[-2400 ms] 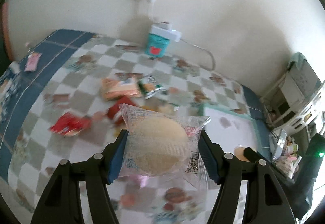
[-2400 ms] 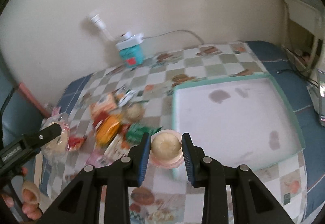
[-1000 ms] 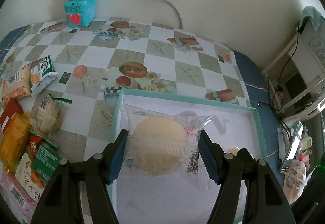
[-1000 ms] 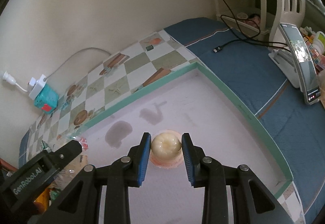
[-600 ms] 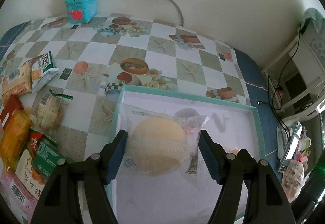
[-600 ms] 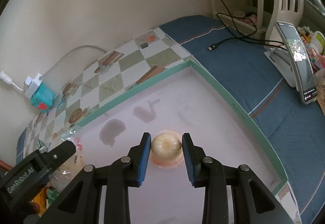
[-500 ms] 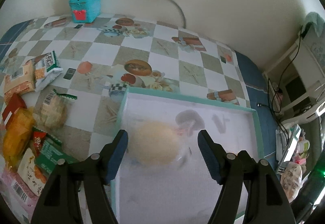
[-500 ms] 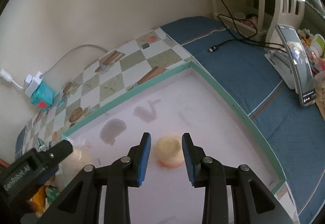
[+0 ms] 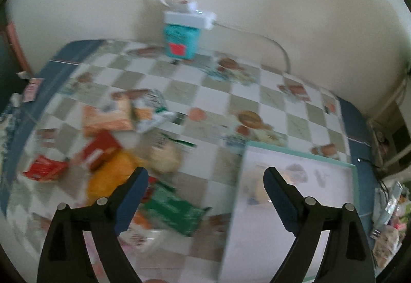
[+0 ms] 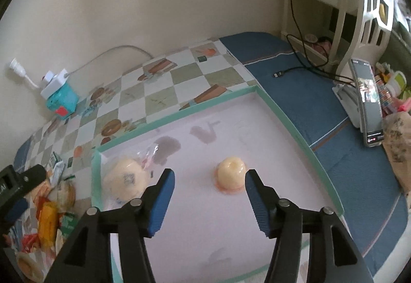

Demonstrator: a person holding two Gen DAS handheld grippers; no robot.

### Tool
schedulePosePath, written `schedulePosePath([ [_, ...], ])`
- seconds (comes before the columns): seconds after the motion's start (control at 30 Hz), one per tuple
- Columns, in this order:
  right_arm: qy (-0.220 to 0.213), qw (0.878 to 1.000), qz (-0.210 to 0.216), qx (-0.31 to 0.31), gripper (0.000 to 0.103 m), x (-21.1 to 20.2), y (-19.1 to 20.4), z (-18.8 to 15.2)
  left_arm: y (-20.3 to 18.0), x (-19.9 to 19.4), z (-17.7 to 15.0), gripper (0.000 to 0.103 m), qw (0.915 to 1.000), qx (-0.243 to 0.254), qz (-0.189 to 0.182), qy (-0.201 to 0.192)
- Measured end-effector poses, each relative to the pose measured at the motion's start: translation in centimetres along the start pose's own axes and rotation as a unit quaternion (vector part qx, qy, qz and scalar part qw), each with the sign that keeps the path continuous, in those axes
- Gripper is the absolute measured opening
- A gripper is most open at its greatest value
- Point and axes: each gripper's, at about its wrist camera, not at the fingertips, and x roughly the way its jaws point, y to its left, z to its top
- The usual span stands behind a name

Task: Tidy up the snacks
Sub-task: 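Move both tools back over the remaining snacks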

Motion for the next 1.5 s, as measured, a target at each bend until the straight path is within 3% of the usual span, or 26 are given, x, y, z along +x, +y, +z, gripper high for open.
schedulePosePath([
  [0.27, 0.009, 1.0, 0.008, -0.019, 0.072, -2.0, 2.3, -2.0, 5.5, -3.1, -0.7, 0.093, 0.9974, -0.042, 0.048, -0.032],
  [0.73, -0.011, 0.994, 0.039, -0.098, 0.087, -4.7, 9.5, -5.2, 17.0, -4.9, -2.9, 0.096, 0.984, -0.162, 0.066, -0.035],
  [0.8, -0.012, 0.993, 0.044, -0.113, 0.087, -4.8, 10.6, -5.7, 19.0, -4.9, -3.1, 0.103, 0.9798, -0.183, 0.072, -0.035],
  [0.87, -0.01, 0.991, 0.045, -0.122, 0.09, -4.7, 11.6, -6.1, 20.9, -4.8, -3.4, 0.103, 0.9749, -0.202, 0.084, -0.038],
  [0.93, -0.012, 0.991, 0.042, -0.124, 0.102, -4.7, 12.2, -6.5, 22.6, -4.8, -3.6, 0.103, 0.9703, -0.218, 0.097, -0.04],
  [0.97, -0.013, 0.991, 0.042, -0.125, 0.103, -4.6, 12.5, -6.6, 23.6, -4.8, -3.7, 0.103, 0.9678, -0.226, 0.103, -0.041],
  [1.3, -0.006, 0.99, 0.074, -0.124, 0.103, -4.3, 15.5, -8.6, 31.3, -4.2, -5.5, 0.103, 0.9453, -0.29, 0.145, -0.035],
  [1.5, -0.002, 0.989, 0.068, -0.129, 0.103, -3.4, 16.5, -9.4, 34.6, -3.1, -7.0, 0.103, 0.9317, -0.338, 0.133, -0.016],
])
